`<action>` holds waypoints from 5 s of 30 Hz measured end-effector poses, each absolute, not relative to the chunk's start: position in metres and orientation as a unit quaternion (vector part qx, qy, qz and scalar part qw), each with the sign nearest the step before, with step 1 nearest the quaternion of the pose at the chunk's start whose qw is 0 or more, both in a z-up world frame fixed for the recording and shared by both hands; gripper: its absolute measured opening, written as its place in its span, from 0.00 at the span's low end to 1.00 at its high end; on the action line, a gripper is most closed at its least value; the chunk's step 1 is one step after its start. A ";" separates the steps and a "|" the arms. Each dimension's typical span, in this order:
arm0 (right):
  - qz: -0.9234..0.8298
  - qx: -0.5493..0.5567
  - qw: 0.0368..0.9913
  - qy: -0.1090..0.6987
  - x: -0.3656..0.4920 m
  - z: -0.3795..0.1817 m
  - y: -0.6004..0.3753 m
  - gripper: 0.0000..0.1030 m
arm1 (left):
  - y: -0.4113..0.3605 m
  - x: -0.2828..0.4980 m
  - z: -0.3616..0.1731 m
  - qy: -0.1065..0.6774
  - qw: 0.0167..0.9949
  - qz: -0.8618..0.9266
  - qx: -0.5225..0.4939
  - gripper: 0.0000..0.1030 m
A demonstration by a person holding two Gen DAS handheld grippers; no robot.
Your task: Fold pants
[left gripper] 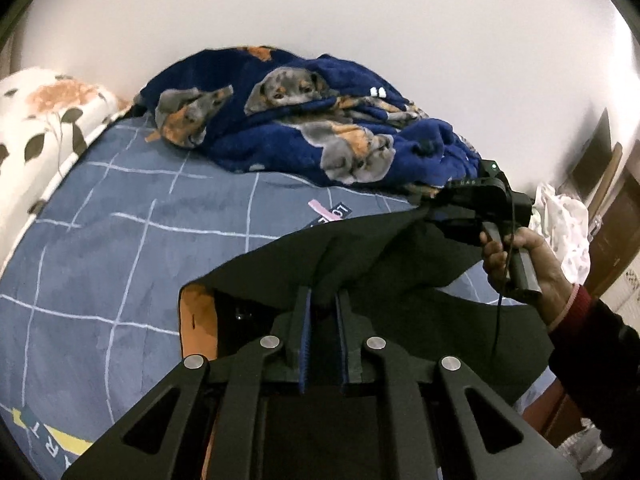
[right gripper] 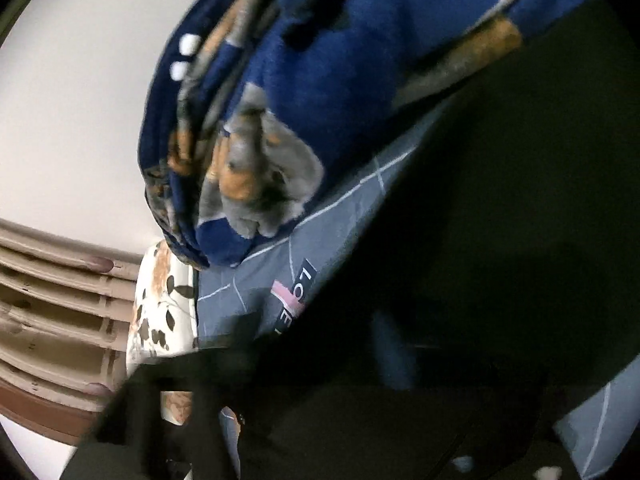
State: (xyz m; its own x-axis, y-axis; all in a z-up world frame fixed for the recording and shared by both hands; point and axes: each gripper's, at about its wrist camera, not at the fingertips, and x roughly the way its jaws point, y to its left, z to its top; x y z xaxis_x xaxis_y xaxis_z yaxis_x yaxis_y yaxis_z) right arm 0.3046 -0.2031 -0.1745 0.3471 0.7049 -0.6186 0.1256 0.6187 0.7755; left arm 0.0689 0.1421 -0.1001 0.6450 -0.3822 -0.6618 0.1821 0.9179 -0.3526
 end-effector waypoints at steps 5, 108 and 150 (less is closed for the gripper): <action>0.208 0.353 0.757 0.509 0.277 -0.156 -0.194 0.09 | 0.155 0.063 -0.100 0.403 0.894 -0.141 -0.134 0.12; -0.070 0.590 0.748 0.297 -0.071 -0.205 -0.599 0.04 | 0.083 -0.002 -0.176 0.519 0.840 -0.156 0.033 0.32; 0.040 0.610 0.705 0.360 -0.065 -0.222 -0.524 0.11 | 0.076 -0.007 -0.175 0.504 0.845 -0.168 0.064 0.67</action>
State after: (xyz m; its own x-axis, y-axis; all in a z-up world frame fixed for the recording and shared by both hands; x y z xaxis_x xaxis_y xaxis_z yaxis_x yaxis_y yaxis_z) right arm -0.0649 -0.5235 -0.2216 0.7379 0.4946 -0.4593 0.3831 0.2534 0.8883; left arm -0.0072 0.0764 -0.1754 0.4362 -0.2182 -0.8730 0.3482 0.9355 -0.0599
